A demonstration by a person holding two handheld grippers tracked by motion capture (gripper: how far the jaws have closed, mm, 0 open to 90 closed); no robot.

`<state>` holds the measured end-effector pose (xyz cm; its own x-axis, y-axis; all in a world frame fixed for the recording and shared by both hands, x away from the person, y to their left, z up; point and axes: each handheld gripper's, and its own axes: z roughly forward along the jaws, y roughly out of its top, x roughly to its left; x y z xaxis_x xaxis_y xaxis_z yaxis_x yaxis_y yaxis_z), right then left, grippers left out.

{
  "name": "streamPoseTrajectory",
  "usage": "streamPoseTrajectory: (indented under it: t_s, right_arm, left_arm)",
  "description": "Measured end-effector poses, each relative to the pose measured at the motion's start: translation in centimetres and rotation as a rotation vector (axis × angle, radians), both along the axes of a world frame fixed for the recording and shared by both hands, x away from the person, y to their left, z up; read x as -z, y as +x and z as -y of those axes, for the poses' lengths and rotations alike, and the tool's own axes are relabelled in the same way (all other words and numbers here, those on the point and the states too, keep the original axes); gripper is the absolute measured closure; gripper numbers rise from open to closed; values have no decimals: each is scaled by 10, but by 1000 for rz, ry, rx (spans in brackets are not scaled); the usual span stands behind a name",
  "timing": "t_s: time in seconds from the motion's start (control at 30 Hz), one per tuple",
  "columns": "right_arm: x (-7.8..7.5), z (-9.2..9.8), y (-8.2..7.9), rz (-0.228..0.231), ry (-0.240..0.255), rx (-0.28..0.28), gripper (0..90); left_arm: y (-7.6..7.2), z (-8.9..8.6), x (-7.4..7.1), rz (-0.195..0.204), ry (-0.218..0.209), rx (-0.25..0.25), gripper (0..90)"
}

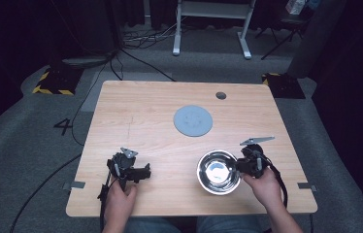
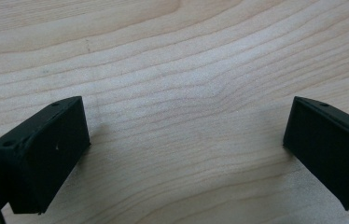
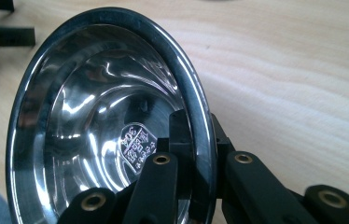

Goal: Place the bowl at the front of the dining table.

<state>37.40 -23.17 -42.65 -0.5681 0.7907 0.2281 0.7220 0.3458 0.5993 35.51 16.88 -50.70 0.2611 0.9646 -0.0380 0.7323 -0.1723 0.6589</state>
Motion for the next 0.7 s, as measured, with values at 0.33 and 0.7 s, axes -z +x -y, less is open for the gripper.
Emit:
streamPoseTrajectory:
  t_s: [0.33, 0.7]
  right_arm:
    - [-21, -1, 12, 132, 13, 82, 858]
    - [-37, 0, 24, 213, 29, 131, 857]
  left_arm:
    - [0, 0, 0, 0, 0, 0, 4]
    - [0, 0, 0, 0, 0, 0, 4]
